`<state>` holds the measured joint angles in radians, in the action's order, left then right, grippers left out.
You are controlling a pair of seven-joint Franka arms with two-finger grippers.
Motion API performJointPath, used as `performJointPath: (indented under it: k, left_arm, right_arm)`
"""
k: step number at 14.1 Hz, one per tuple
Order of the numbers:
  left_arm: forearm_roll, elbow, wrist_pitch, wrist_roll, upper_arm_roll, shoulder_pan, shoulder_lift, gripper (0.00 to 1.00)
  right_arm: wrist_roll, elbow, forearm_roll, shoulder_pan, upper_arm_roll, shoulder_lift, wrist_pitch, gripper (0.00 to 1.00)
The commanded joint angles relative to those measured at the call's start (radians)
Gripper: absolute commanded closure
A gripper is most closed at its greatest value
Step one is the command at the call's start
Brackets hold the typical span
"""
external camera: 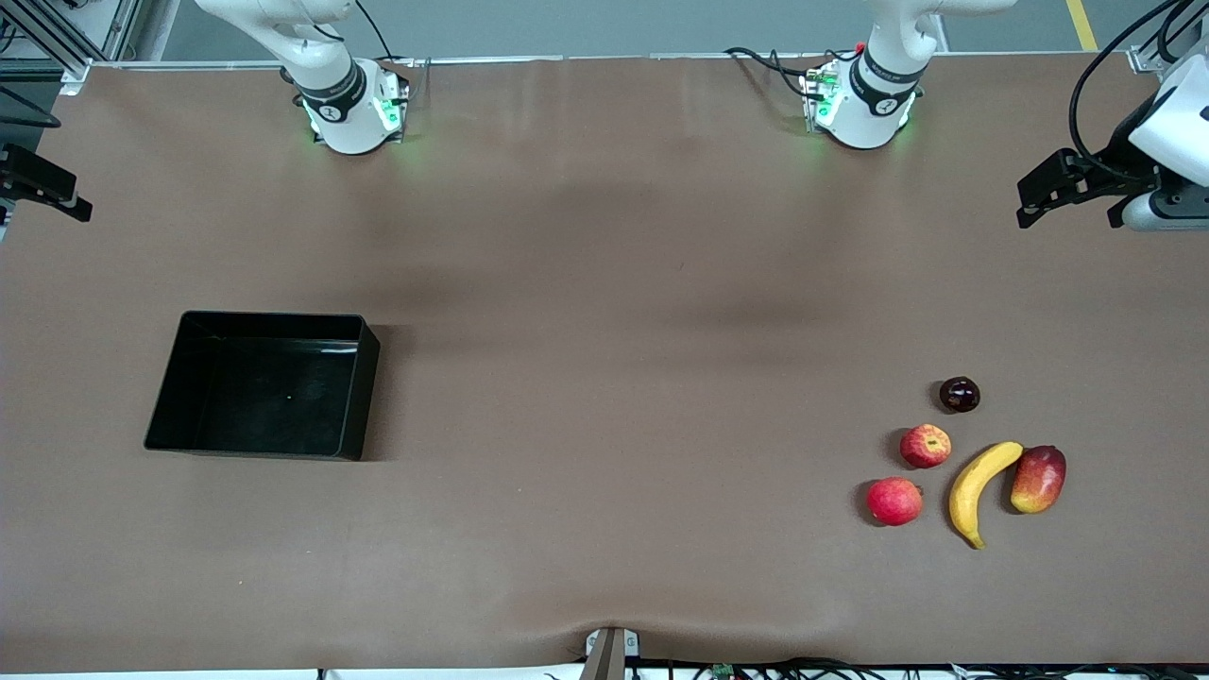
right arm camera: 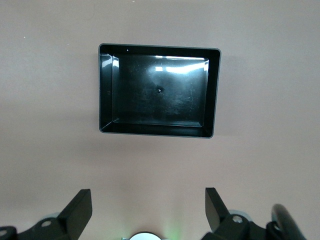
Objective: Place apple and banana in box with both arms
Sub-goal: 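Reach the left gripper toward the small red apple beside the banana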
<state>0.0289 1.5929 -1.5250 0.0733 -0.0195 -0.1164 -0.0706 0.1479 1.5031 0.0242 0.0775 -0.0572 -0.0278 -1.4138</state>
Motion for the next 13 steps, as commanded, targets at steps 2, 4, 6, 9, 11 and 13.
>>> performJointPath:
  k: [2,4,6,9,11,13]
  left_arm:
    - [0.019,-0.030,0.034,-0.004,0.001,-0.006,0.011,0.00]
    - [0.019,-0.031,0.034,-0.012,0.001,-0.008,0.012,0.00]
    - [0.020,-0.034,0.034,-0.010,0.000,-0.009,0.015,0.00]
    - [0.013,-0.051,0.032,-0.020,0.003,-0.008,0.069,0.00]
    - [0.003,-0.042,-0.003,-0.020,0.003,-0.005,0.110,0.00]
    - [0.006,0.005,-0.097,-0.020,0.003,-0.003,0.136,0.00]
  right_arm:
    - [0.007,-0.012,-0.001,0.022,0.010,0.008,0.009,0.00]
    - [0.007,-0.012,-0.001,0.024,0.010,0.008,0.007,0.00]
    - [0.007,-0.014,0.002,0.025,0.010,0.012,0.003,0.00]
    - [0.009,-0.026,0.005,0.025,0.011,0.035,-0.004,0.00]
    - [0.009,-0.067,0.005,0.024,0.011,0.069,-0.002,0.00]
    - [0.010,-0.073,0.002,0.025,0.011,0.098,-0.005,0.00]
